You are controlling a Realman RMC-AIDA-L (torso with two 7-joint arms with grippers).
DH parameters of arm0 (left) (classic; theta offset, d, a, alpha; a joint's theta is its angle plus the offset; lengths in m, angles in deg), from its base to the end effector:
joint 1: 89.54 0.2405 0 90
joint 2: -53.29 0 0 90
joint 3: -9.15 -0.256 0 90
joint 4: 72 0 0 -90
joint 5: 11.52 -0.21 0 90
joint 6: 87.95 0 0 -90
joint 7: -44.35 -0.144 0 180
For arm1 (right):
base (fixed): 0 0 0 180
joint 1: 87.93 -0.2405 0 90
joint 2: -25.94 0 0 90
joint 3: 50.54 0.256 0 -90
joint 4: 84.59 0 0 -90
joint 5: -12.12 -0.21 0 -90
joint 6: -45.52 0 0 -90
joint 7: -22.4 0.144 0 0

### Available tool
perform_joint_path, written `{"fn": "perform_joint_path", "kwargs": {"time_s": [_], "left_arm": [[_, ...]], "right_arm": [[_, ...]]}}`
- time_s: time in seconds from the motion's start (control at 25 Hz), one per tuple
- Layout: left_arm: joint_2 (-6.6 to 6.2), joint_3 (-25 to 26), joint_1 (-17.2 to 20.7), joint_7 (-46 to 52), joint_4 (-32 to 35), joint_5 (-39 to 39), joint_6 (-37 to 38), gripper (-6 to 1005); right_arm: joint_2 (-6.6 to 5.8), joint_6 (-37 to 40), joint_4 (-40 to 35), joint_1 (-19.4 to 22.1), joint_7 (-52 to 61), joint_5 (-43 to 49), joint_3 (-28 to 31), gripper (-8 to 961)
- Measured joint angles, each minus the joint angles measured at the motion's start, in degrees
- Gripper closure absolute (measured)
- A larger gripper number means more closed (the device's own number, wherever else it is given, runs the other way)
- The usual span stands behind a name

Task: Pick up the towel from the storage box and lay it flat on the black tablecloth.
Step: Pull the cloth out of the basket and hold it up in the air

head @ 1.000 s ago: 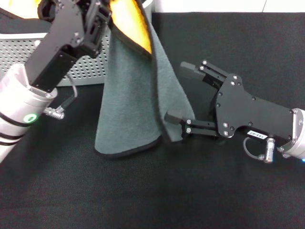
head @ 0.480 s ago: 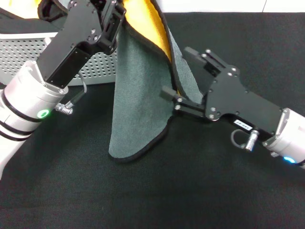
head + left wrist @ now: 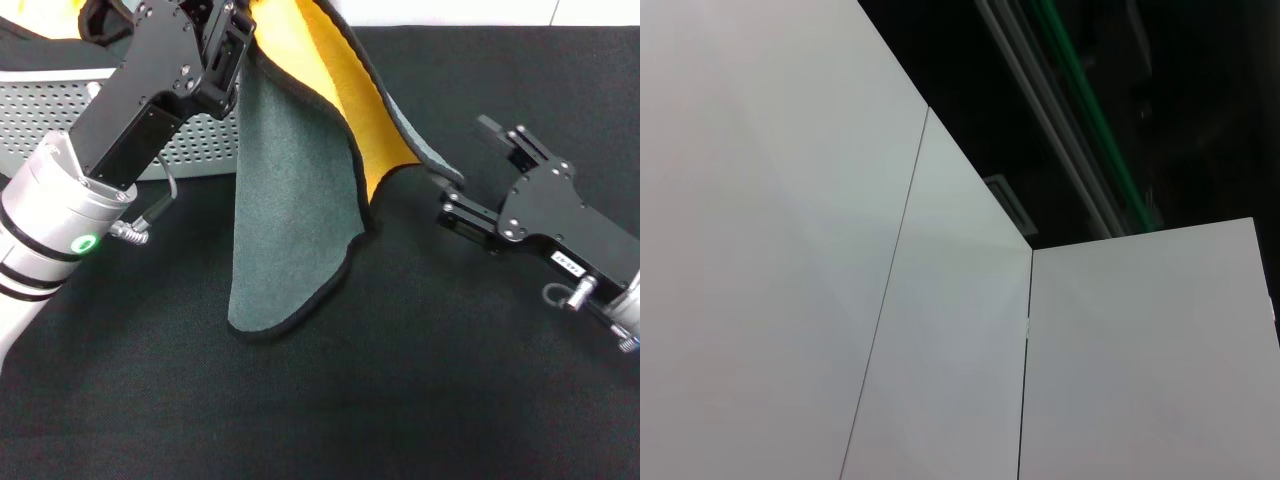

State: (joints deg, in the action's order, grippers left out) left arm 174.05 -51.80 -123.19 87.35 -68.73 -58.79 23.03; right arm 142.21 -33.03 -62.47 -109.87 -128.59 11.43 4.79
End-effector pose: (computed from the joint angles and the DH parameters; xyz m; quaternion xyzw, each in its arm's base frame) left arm -0.2014 0.2968 -0.0011 -0.7230 -0.0809 -0.6432 0.2389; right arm 0.2335 0.2907 -0.0584 -0.8316 0.1172 0.4533 0.2987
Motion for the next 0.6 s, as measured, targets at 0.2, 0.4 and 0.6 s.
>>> {"fn": "perform_joint_path", "kwargs": {"time_s": [0.2, 0.4, 0.6], "left_arm": [[0.00, -0.05, 0.08, 0.00, -0.02, -0.01, 0.10, 985], [0.00, -0.09, 0.28, -0.02, -0.03, -0.01, 0.12, 985], [0.00, 0.01, 0.48, -0.29, 0.03, 0.05, -0.02, 985]], "right_arm": [[-0.11, -0.83, -1.35, 0.25, 0.71, -0.44, 0.03, 73], [-0.17, -1.26, -1.39, 0.30, 0.60, -0.38, -0.20, 134], [-0.14, -2.49, -1.38, 0.82, 0.17, -0.20, -0.70, 331]]}}
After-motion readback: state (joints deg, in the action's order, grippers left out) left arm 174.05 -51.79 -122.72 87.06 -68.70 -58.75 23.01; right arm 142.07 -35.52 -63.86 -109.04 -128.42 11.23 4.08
